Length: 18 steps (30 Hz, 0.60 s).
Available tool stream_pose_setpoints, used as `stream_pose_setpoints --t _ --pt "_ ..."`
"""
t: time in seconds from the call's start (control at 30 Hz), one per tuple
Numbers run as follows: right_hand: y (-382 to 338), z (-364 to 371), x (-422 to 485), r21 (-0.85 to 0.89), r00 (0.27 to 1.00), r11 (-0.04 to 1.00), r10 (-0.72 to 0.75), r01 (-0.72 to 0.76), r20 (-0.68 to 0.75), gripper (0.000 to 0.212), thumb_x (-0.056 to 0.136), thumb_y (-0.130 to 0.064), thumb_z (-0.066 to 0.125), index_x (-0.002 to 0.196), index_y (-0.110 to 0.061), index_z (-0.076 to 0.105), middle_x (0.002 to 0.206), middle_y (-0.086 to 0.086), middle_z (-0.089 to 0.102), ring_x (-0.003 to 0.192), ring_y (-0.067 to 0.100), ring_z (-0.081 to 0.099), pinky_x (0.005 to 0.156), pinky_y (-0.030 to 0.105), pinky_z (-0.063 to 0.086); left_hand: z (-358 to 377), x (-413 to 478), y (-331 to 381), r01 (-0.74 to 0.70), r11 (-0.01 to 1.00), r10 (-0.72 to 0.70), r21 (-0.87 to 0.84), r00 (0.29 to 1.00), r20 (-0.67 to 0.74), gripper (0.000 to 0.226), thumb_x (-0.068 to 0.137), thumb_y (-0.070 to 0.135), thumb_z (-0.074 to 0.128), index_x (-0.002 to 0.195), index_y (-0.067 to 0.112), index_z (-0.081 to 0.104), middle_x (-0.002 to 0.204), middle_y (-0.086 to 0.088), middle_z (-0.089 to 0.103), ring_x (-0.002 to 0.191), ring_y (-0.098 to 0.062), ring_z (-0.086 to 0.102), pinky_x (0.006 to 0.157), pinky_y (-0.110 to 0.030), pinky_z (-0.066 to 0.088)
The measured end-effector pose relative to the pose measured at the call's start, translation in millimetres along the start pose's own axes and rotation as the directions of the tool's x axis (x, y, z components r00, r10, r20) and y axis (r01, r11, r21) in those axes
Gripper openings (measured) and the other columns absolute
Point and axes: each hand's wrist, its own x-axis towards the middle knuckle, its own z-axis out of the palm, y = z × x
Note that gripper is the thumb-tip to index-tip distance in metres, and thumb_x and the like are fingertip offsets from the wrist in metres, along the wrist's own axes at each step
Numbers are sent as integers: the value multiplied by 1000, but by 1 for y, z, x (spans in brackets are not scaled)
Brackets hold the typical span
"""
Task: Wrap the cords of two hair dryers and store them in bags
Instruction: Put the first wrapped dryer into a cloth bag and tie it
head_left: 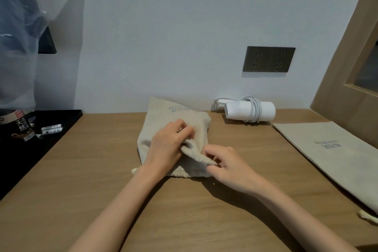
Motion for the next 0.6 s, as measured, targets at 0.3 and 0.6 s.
stream_pose_setpoints --t 0.3,0.6 --pt "-4 -2 -2 -103 997 993 63 -58 42 21 81 -10 57 93 -25 49 75 1 56 68 16 51 59 40 42 9 -1 -8 52 998 -53 32 998 40 33 59 -9 57 77 17 47 69 6 44 61 -13 35 50 -18 14" --pt "1 2 15 -531 979 833 200 -155 28 77 83 -23 57 148 -31 15 99 2 59 87 22 57 67 33 44 1 -15 -15 70 987 -25 -143 956 293 69 73 -13 50 131 24 57 87 4 51 85 -18 49 78 -29 31"
